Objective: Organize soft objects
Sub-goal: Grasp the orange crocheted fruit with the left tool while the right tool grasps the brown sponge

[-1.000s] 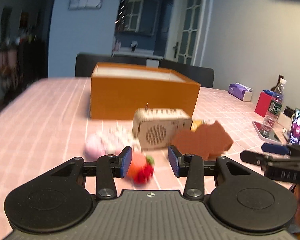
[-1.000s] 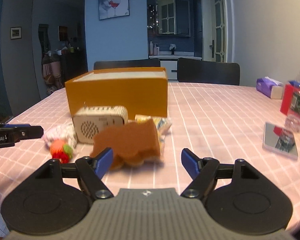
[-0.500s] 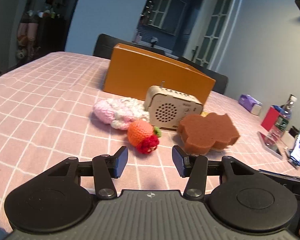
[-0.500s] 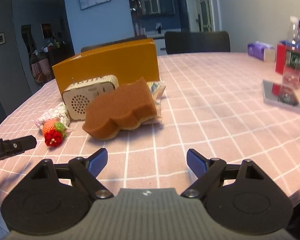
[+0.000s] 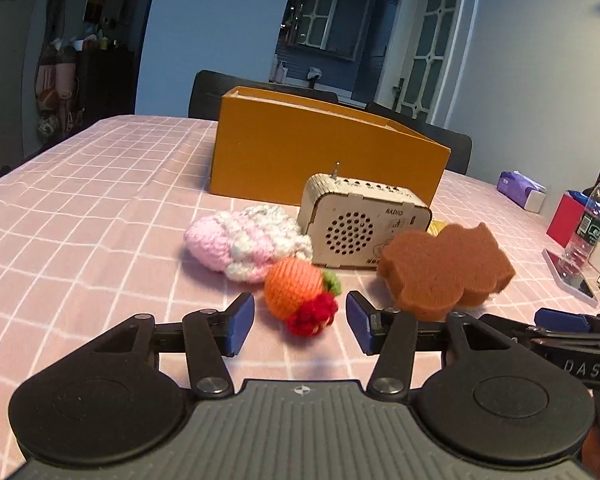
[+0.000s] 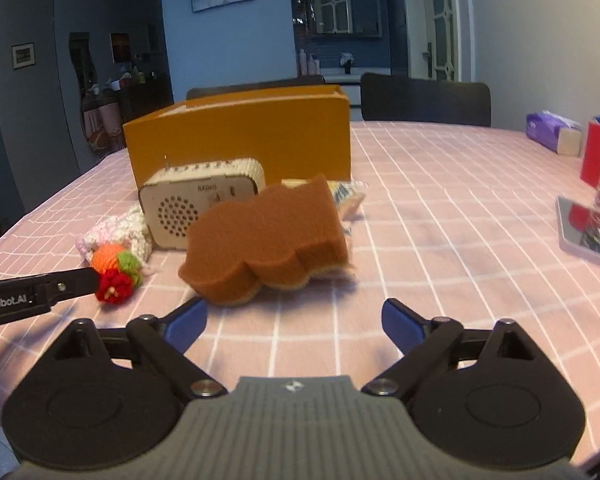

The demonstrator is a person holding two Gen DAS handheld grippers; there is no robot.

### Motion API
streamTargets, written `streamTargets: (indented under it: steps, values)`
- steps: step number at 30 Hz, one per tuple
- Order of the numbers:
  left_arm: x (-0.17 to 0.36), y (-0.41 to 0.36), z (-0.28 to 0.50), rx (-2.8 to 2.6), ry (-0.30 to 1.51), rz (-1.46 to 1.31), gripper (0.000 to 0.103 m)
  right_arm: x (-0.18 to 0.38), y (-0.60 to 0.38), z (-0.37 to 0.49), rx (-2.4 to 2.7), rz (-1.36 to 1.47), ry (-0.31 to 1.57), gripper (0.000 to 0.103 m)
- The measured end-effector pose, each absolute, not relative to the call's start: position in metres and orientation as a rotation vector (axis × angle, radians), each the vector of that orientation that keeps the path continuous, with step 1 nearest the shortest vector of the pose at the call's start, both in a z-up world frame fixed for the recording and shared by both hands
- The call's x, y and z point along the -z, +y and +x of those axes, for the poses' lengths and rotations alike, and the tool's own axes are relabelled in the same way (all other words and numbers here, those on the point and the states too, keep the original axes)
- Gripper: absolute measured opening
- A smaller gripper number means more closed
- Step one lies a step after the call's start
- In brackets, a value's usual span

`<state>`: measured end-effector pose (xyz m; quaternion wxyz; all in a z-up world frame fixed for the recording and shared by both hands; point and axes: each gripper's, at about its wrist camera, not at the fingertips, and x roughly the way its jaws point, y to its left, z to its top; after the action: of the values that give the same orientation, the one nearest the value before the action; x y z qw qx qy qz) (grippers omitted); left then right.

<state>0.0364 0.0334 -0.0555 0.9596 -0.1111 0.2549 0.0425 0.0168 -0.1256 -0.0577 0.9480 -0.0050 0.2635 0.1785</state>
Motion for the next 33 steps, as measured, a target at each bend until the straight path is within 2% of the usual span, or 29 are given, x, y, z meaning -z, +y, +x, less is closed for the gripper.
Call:
streamTargets:
  steps: [3,10,13,15,16,26,33]
  values:
    - [0.057,0.03,0.05,-0.075,0.552,-0.214,0.07,0.059,-0.121,0.024,-0.357,-0.033,0.534,0.093]
    - [0.063,0.024,0.071,-0.096,0.605,-0.183,0.075,0.061,-0.113,0.033,-0.383,-0.099,0.527,0.096]
    - [0.065,0.024,0.076,-0.098,0.621,-0.182,0.07,0.06,-0.108,0.036,-0.403,-0.141,0.508,0.1]
    - [0.064,0.025,0.077,-0.109,0.625,-0.164,0.055,0.059,-0.103,0.038,-0.412,-0.172,0.499,0.1]
    - [0.064,0.026,0.077,-0.101,0.625,-0.161,0.054,0.059,-0.101,0.04,-0.418,-0.19,0.497,0.1]
    - [0.058,0.03,0.072,-0.069,0.626,-0.182,0.052,0.06,-0.089,0.055,-0.484,-0.235,0.522,0.1]
    - [0.057,0.028,0.068,-0.054,0.637,-0.183,0.052,0.059,-0.088,0.032,-0.535,-0.188,0.574,0.099]
